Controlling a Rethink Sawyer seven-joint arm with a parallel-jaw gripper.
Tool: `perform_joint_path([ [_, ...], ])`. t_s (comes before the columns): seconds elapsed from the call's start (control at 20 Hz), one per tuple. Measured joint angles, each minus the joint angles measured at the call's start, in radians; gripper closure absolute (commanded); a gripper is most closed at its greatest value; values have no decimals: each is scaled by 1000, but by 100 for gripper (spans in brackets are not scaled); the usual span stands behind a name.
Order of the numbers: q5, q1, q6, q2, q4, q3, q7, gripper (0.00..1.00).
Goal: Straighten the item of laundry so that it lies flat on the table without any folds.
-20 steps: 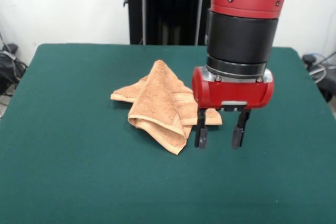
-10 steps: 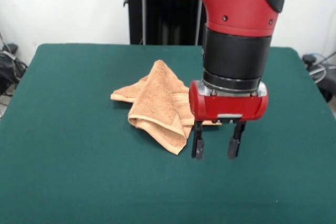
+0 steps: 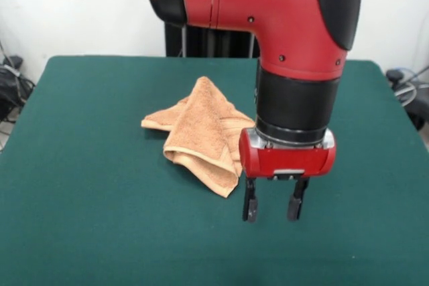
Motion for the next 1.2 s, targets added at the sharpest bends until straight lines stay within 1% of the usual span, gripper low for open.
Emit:
perform_joint_path([
  [0.8,0,0,0,54,-57,0,0,0],
  [1.2,0,0,0,67,-66,0,0,0],
])
